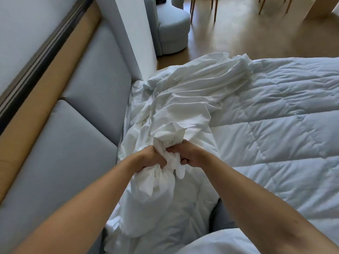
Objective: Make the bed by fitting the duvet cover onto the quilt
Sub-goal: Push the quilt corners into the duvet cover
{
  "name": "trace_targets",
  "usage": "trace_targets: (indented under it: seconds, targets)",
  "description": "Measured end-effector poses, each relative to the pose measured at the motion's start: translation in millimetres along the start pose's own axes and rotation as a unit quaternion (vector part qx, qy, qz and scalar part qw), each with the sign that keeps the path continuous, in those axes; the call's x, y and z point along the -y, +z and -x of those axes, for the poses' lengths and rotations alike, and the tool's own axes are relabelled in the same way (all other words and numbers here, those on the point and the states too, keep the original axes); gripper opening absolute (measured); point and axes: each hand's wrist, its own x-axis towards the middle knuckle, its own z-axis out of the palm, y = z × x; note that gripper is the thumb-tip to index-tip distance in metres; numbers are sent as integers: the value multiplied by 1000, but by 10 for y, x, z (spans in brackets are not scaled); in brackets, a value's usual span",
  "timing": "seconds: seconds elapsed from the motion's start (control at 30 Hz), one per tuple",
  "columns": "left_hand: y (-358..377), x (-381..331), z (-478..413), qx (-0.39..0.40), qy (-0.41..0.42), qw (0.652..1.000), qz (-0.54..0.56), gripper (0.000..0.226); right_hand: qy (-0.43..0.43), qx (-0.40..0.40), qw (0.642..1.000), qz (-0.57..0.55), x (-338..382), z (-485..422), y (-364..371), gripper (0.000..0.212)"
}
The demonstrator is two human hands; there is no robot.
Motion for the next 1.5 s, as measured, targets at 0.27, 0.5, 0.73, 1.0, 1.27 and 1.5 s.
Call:
trace_targets:
  seconds: [0.27, 0.5, 0.73, 1.0, 1.27, 1.5]
  targets:
    - [-512, -290, 102, -1, 13, 979, 205, 65, 75, 28, 951, 298, 70, -38, -74, 83]
    - [-453, -311, 202, 20, -50, 998, 37, 59, -35, 23, 999, 35, 10, -30, -131, 23]
    - [-59, -173, 310, 17, -20, 996, 90, 44, -39, -34, 996, 67, 148, -39, -139, 23]
    - [-148, -198, 372, 71, -26, 989, 125, 63, 0, -34, 994, 109, 243, 52, -158, 8]
    - [-133, -357, 214, -81, 67, 966, 236, 40, -53, 6, 986, 161, 130, 125, 63, 48]
    - [-269, -260, 285, 59, 47, 991, 108, 45, -55, 17, 997, -45, 24, 95, 2, 12]
